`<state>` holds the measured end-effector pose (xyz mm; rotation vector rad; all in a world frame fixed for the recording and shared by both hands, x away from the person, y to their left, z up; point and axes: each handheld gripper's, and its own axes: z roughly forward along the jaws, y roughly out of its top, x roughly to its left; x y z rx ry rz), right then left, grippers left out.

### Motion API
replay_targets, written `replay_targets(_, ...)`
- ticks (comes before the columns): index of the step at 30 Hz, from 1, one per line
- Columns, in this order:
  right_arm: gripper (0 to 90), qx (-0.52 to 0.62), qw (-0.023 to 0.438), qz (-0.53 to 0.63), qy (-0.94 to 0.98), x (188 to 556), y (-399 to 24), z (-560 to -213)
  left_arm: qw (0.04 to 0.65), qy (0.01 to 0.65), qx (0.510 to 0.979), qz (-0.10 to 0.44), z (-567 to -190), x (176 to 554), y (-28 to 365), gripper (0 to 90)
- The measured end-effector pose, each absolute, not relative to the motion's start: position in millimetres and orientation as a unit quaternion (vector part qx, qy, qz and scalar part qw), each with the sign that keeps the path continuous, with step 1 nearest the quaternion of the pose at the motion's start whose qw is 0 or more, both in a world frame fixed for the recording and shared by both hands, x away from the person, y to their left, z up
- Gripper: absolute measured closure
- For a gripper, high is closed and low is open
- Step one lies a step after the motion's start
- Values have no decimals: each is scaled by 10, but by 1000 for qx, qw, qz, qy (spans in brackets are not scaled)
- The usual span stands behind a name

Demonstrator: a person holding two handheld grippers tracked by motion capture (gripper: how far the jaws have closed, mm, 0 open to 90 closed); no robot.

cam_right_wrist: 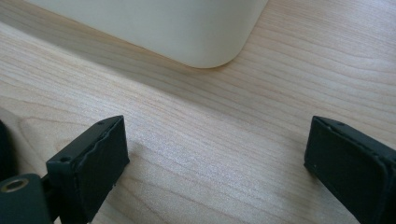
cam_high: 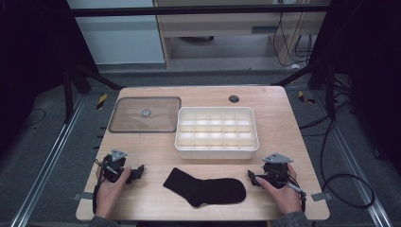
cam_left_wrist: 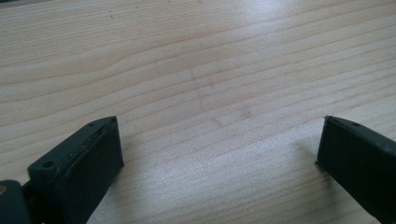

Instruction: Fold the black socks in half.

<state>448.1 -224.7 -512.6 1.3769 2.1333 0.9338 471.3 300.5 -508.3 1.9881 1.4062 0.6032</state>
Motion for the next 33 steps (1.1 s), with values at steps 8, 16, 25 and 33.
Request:
replay_targets(8,62,498,217,336,769,4475,-2246,-5126,330,513,768,193,-5036,4669,2918,28)
replay_targets(16,200,504,215,329,769,4398,-2249,-5079,335,488,791,154,-4895,4518,2789,48)
replay_targets(25,312,501,192,296,790,4245,-2224,-4965,332,467,807,142,-4718,4418,2632,67)
replay_targets(33,382,493,123,275,816,4187,-2178,-4606,308,451,829,119,-4639,4454,2495,80)
